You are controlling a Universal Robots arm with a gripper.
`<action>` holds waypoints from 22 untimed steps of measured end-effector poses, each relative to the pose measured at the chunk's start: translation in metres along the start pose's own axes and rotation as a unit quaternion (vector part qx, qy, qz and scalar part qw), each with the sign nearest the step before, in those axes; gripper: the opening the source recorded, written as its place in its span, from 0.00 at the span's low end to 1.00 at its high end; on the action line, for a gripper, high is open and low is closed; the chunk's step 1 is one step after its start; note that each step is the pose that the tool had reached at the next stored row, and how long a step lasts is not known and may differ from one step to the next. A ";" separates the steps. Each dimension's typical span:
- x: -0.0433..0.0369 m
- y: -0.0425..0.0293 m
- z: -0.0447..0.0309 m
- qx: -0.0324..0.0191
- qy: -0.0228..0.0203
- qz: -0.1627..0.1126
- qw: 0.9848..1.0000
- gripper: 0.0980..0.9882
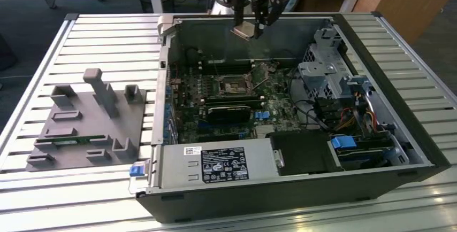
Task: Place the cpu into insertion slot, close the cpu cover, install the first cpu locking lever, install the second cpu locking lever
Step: 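Place the cpu into insertion slot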
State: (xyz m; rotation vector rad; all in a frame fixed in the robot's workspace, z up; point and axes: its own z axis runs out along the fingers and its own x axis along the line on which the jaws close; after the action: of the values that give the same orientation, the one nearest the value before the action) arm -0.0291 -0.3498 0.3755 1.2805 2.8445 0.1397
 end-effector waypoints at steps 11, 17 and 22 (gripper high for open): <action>0.0005 0.0004 0.0003 0.000 -0.002 0.025 1.000 0.49; 0.0014 0.0007 0.0007 -0.001 -0.004 0.040 0.999 0.49; 0.0020 0.0007 0.0010 -0.001 -0.006 0.065 0.998 0.49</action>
State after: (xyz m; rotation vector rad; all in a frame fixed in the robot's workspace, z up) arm -0.0298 -0.3477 0.3746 1.4611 2.7495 0.1373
